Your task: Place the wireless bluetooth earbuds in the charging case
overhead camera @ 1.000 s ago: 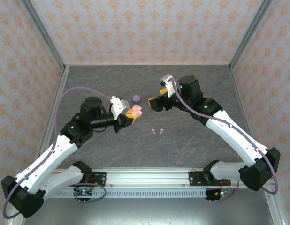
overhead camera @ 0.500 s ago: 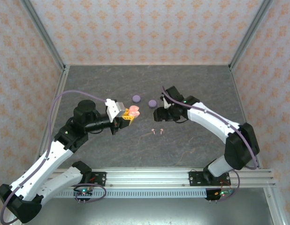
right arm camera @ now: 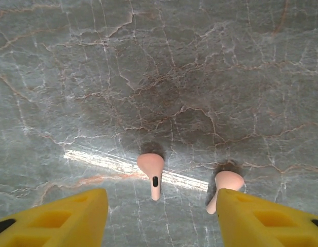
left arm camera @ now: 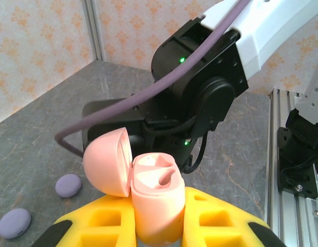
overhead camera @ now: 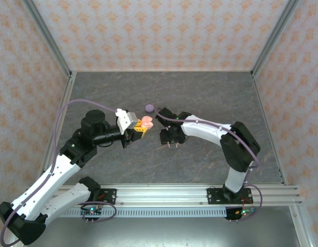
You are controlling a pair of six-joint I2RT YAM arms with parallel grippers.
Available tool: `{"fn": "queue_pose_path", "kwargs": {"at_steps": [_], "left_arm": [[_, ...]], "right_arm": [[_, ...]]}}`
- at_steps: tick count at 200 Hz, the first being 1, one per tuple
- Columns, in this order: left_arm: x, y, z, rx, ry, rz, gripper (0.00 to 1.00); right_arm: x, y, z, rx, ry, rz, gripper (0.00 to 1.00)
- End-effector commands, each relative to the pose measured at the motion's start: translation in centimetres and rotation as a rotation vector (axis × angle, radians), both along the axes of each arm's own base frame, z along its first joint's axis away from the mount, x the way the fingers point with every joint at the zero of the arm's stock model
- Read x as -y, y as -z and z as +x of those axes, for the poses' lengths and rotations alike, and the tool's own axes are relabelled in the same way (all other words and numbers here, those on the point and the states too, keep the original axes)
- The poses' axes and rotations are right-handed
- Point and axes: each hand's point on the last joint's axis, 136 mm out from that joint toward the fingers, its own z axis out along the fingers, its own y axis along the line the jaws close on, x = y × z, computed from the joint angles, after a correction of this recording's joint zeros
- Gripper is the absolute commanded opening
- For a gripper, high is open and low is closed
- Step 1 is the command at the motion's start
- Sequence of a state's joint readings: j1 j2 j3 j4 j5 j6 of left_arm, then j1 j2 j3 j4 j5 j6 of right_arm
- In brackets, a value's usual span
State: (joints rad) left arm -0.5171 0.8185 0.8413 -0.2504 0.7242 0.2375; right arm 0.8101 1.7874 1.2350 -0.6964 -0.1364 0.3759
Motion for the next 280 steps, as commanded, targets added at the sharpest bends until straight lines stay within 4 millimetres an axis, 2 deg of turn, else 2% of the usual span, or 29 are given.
{"fn": "queue_pose_path", "kwargs": {"at_steps": [1, 63, 101, 203, 247, 280], "left_arm": [[0.0, 0.0, 0.1, 0.027, -0.002, -0.004, 0.0], [0.0, 0.1, 0.1, 0.023, -0.008, -0.003, 0.0], [-0.1, 0.1, 0.2, 0.021, -0.014, 0.0, 0.0], [-0.3, 0.3, 0.4, 0.017, -0.03, 0.006, 0.0], [-0.4, 0.5, 0.5, 0.011, -0.039, 0.014, 0.0], [-0.3, 0.5, 0.5, 0.011, -0.041, 0.008, 0.0]], "right_arm": [[0.2, -0.4, 0.8, 0.042, 0.019, -0.062, 0.57], [-0.6, 1.7, 0.9, 0.008, 0.009, -0.097, 0.51], [-0.8, 2.3, 0.7, -0.019, 0.004, -0.105, 0.43], [-0.8, 4.0, -0.1, -0.073, 0.009, -0.111, 0.32], [-0.8, 3.6, -0.3, -0.072, 0.008, -0.103, 0.23], [-1.1, 1.4, 0.5, 0.001, 0.009, -0.056, 0.21]]}}
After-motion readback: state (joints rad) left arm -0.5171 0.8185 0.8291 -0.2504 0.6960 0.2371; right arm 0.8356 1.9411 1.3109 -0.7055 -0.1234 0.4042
